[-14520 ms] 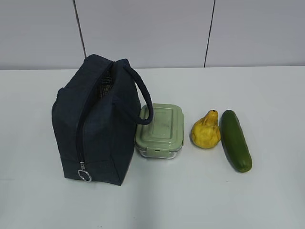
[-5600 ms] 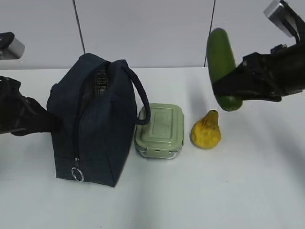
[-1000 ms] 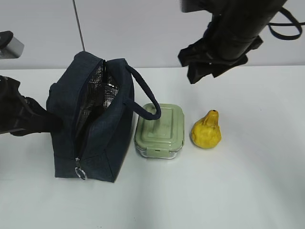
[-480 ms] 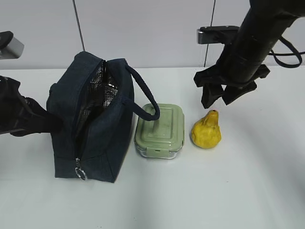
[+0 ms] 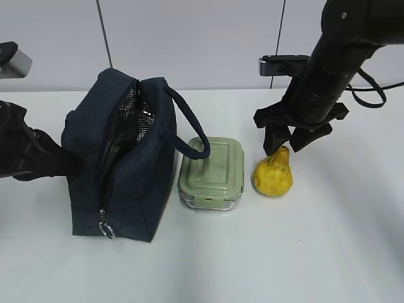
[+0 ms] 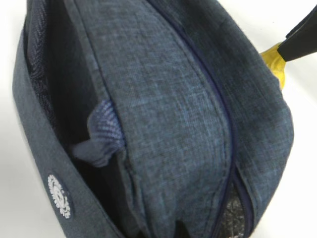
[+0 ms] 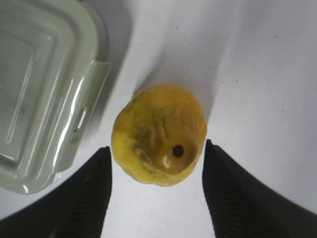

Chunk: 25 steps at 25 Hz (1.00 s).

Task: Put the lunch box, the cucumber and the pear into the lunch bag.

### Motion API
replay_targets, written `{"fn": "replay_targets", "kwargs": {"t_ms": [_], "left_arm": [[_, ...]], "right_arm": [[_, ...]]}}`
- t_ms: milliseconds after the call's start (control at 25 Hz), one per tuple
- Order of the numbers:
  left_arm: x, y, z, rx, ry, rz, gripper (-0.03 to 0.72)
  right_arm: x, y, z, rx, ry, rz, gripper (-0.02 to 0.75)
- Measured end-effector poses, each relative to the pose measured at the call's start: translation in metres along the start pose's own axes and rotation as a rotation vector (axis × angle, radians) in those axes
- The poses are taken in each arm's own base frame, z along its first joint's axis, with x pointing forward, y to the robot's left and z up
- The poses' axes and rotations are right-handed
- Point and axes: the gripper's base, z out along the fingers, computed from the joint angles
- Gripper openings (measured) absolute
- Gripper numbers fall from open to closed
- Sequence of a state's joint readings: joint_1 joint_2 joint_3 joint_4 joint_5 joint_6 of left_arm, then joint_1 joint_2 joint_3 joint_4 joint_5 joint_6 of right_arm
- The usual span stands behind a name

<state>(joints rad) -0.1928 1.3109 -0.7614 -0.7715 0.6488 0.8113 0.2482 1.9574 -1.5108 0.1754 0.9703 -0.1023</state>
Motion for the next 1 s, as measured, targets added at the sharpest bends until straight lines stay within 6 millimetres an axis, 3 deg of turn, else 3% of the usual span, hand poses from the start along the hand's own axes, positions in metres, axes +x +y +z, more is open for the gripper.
{"fn": "replay_targets", "kwargs": {"t_ms": [480,560,720,800,1000], "left_arm": [[0.0,0.0,0.0,0.0,0.0,0.001,0.003],[0.0,0.0,0.0,0.0,0.0,0.001,0.003],[0.0,0.0,0.0,-0.001,0.0,0.001,0.003],[0.0,0.0,0.0,-0.001,0.0,0.001,0.003],[0.0,0.0,0.0,-0.002,0.0,0.001,0.003]], "right_arm": [[-0.003,-0.009,0.021,0.004,0.011,0.022,0.449],[-0.003,-0.009,0.024,0.004,0.014,0.023,0.414],[-0.003,-0.009,0.024,0.005,0.01,0.019,0.228],[-0.003,-0.009,0.024,0.005,0.01,0.019,0.179],[-0.003,-0.008,0.014,0.013,-0.004,0.009,0.164]]}}
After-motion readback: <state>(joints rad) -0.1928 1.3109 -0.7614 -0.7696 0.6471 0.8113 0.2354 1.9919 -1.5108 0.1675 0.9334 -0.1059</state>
